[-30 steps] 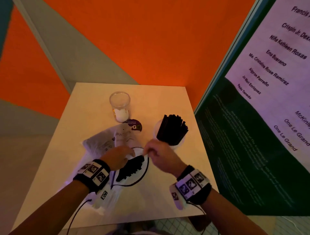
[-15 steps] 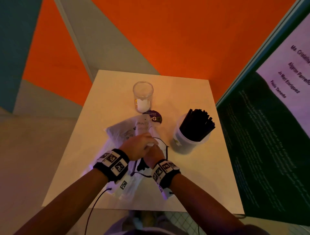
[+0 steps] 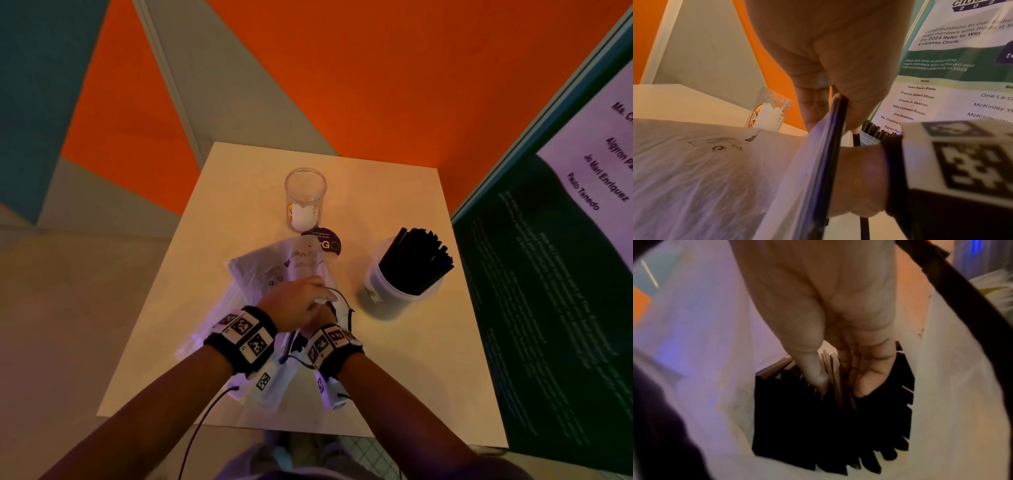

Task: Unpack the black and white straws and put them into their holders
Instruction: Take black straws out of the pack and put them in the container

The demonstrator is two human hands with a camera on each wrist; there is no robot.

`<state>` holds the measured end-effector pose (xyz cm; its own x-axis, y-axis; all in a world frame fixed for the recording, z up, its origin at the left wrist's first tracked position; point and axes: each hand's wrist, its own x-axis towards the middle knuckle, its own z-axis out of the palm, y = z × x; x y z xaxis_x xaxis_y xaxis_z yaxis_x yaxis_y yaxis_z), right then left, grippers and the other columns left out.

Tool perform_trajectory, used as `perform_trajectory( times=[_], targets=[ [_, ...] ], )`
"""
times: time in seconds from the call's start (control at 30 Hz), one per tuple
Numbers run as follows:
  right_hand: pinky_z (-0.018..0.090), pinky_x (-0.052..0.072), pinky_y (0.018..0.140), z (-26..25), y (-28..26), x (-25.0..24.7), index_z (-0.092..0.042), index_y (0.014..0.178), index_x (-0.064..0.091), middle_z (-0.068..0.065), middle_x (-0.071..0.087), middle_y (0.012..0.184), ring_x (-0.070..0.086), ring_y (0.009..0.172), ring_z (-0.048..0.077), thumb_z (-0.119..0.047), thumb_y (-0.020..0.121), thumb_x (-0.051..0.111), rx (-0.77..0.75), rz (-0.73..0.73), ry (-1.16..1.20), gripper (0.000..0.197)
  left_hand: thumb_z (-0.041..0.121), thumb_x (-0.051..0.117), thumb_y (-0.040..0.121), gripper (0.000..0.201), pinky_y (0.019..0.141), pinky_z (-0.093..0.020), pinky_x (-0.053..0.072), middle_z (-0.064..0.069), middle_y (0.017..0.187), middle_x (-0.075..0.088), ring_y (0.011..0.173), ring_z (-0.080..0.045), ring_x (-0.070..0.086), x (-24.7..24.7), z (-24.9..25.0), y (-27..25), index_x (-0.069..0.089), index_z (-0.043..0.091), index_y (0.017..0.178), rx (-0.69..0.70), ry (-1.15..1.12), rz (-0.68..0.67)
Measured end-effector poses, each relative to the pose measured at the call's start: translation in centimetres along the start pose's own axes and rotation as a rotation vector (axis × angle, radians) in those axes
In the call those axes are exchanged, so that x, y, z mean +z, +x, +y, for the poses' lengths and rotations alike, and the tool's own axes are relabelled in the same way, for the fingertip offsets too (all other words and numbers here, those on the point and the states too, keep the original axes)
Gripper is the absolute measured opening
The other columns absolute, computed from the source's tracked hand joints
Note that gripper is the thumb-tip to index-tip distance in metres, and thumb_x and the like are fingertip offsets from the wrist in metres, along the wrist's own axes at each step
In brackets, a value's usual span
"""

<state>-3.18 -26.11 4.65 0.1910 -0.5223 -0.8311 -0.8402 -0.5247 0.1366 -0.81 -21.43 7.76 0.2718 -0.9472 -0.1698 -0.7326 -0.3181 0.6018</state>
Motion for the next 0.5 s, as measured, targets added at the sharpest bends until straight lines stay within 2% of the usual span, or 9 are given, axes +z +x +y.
perform_trajectory(
  times=[0.03,0.07,0.1,0.17,0.2,0.27,0.3,0.4,0.5],
  targets=[
    [0.048,0.054,0.08,-0.5,-0.1,-1.1,0.023,0.094,0.055,0.036,0.052,0.085,0.051,0.074,0.043,0.025,0.077,0.048,0.033,0.151,-0.309,0.018,0.01,0.051,0.09,0.037,0.07,-0.026,0.044,0.006,0.11,0.054,0.082,-0.009,0.049,0.0,0.1,0.0,0.061,0.025,0.123,-0.002,0.002,-0.005],
    [0.049,0.054,0.081,-1.4,-0.9,-0.8,0.024,0.092,0.054,0.037,0.051,0.084,0.05,0.074,0.045,0.028,0.075,0.047,0.067,0.156,-0.483,0.019,0.011,0.05,0.091,0.036,0.071,-0.029,0.046,0.005,0.111,0.054,0.083,-0.01,0.05,0.0,0.2,0.0,0.061,0.024,0.123,-0.002,0.002,-0.008],
    [0.048,0.054,0.083,-1.8,-1.0,-0.9,0.025,0.091,0.054,0.037,0.051,0.083,0.05,0.073,0.046,0.029,0.073,0.046,0.125,0.187,-0.536,0.02,0.011,0.05,0.091,0.036,0.072,-0.032,0.048,0.005,0.111,0.054,0.083,-0.012,0.051,0.0,0.2,-0.1,0.06,0.024,0.123,0.0,0.003,-0.012],
    [0.044,0.053,0.086,-1.5,-1.0,0.3,0.029,0.09,0.052,0.038,0.05,0.083,0.048,0.073,0.047,0.031,0.071,0.045,0.21,0.18,-0.395,0.02,0.011,0.05,0.092,0.035,0.074,-0.033,0.049,0.004,0.112,0.055,0.085,-0.012,0.052,0.0,0.3,-0.1,0.061,0.023,0.123,0.002,0.012,-0.017],
    [0.042,0.053,0.087,-1.7,-1.1,0.9,0.031,0.089,0.05,0.039,0.05,0.083,0.047,0.073,0.047,0.03,0.072,0.045,0.239,0.262,-0.416,0.018,0.011,0.05,0.092,0.035,0.075,-0.033,0.048,0.003,0.112,0.055,0.086,-0.011,0.051,0.0,0.4,-0.2,0.061,0.022,0.123,0.0,0.013,-0.019],
    [0.041,0.054,0.087,-2.0,-1.9,0.9,0.034,0.088,0.048,0.042,0.049,0.082,0.047,0.072,0.048,0.025,0.075,0.047,0.265,0.305,-0.48,0.016,0.011,0.05,0.092,0.035,0.075,-0.031,0.047,0.003,0.112,0.054,0.086,-0.011,0.051,0.1,0.5,-0.2,0.061,0.022,0.123,-0.007,0.01,-0.02],
    [0.045,0.054,0.084,-2.2,-1.9,0.7,0.034,0.088,0.048,0.042,0.049,0.081,0.047,0.072,0.048,0.025,0.075,0.047,0.235,0.322,-0.478,0.016,0.011,0.05,0.092,0.035,0.075,-0.031,0.047,0.004,0.111,0.054,0.086,-0.01,0.05,0.1,0.5,-0.2,0.061,0.022,0.123,-0.01,0.01,-0.02],
    [0.063,0.051,0.063,-1.9,-1.2,0.9,0.024,0.092,0.053,0.038,0.052,0.079,0.05,0.071,0.045,0.027,0.073,0.047,0.175,0.349,-0.54,0.021,0.014,0.051,0.092,0.033,0.074,-0.029,0.046,0.005,0.109,0.053,0.084,-0.01,0.05,0.2,0.7,-0.2,0.062,0.022,0.122,-0.018,0.01,-0.013],
    [0.066,0.048,0.057,-1.6,-0.6,0.9,0.018,0.097,0.056,0.038,0.053,0.078,0.05,0.067,0.05,0.026,0.074,0.048,0.144,0.208,-0.466,0.025,0.015,0.051,0.093,0.032,0.075,-0.028,0.045,0.007,0.107,0.052,0.084,-0.009,0.05,0.3,0.9,-0.2,0.062,0.022,0.122,-0.024,-0.001,-0.001]
  ],
)
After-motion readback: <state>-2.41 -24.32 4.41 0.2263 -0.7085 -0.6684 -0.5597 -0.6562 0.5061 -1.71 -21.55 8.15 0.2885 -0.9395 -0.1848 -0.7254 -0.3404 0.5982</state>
